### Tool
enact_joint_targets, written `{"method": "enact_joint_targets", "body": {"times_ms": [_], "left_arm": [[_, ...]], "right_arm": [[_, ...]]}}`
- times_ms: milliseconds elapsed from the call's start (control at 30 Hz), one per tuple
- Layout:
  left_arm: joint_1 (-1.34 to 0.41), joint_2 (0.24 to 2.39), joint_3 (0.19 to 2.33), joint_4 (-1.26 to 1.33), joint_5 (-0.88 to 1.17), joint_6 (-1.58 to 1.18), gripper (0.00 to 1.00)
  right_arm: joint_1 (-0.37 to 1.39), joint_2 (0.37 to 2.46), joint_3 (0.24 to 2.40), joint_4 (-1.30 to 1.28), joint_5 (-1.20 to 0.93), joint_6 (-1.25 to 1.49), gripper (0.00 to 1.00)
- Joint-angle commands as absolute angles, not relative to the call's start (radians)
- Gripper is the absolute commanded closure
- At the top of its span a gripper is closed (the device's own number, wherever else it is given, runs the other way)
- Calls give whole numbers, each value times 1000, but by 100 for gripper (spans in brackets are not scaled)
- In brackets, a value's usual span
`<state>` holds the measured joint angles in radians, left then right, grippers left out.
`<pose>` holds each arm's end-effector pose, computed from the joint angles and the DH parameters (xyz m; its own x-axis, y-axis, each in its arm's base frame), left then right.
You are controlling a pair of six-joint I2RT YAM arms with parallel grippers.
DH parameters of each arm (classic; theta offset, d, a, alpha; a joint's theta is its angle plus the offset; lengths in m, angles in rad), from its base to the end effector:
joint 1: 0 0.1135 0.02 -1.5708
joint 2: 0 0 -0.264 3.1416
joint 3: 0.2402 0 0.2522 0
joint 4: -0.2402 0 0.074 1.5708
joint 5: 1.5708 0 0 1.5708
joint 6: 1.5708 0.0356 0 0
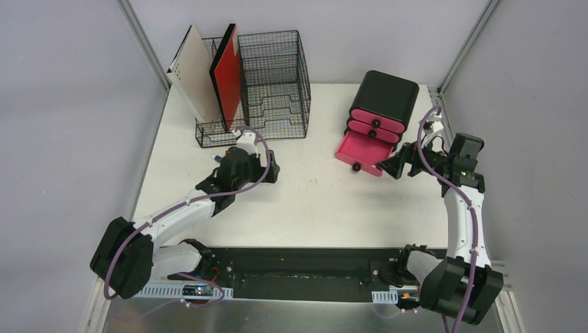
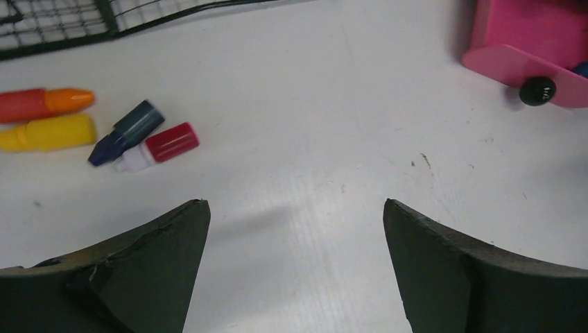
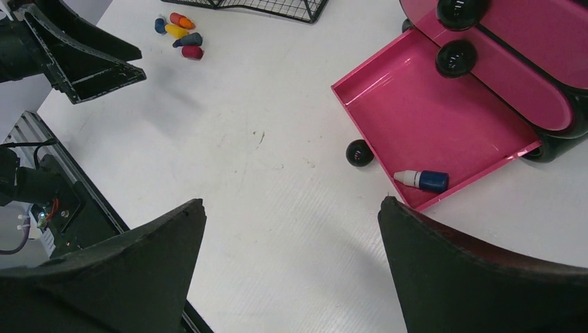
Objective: Organize the desk
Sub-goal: Place the stationery in the drawer, then pick up the stationery from the center of the board.
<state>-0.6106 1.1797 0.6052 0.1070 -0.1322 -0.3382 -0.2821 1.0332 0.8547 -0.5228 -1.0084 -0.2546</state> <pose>0.2117 -0.1425 0.2256 -0.5049 -0.0481 -0.8618 0.3227 0.9155 -0.2401 0.2078 -0.0289 0.2958 -0.4808 -0.0005 -0.8768 -0.6132 0.7150 0.3358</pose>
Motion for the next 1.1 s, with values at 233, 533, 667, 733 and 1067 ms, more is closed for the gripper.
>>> {"method": "enact_joint_targets", "body": {"times_ms": [233, 533, 667, 733, 1067], "left_arm": [[-334, 1235, 555, 86, 79, -611, 2], [-319, 1431, 793, -256, -123, -895, 23], [-319, 1481, 851, -307, -170, -1000, 36], [-319, 1494, 874, -338, -208, -1055, 39], [-319, 1592, 998, -431, -273, -1186, 46]], "right_arm": [[-305, 1017, 896, -517, -1024, -273, 1], [-308, 1014, 894, -515, -1037, -269, 1], [-310, 1009, 894, -512, -1038, -268, 1], [-311, 1009, 894, -512, -1039, -267, 1], [-314, 1004, 893, -508, -1046, -262, 1]]}}
